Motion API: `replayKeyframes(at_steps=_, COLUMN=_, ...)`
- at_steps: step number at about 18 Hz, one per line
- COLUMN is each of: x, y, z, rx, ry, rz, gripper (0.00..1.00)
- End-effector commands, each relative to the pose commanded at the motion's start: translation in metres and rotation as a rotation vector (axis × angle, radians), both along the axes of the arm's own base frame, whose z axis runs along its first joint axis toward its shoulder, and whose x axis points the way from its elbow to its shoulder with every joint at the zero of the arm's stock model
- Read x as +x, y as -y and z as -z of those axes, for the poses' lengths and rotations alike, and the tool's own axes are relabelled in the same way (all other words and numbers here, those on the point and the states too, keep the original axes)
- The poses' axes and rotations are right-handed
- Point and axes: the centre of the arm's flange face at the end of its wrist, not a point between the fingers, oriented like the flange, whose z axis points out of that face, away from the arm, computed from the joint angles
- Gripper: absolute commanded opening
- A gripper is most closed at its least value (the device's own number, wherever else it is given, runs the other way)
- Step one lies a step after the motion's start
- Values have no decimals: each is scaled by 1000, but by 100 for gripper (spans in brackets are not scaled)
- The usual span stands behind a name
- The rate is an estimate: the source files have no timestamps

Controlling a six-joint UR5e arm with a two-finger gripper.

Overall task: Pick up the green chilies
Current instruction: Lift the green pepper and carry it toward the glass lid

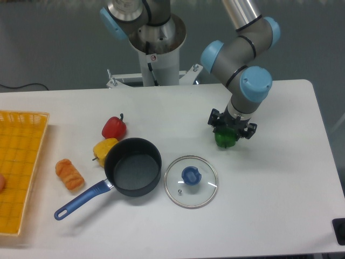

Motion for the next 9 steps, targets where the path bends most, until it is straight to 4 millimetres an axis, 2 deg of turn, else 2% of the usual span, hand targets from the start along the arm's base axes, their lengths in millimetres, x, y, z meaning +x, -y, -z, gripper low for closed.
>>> replayKeyframes(at_steps=4, x=7, y=-21, z=-29, rx=-7, ry=-27, rz=101, gripper=52)
replayKeyframes(at_steps=6, x=16, y=-41, z=-49, rx=-18, ry=-40, rz=174, gripper=52)
replayKeyframes(at_steps=9, x=34, y=-73, z=-68, rx=-82, ry=-87, rz=295, gripper=52)
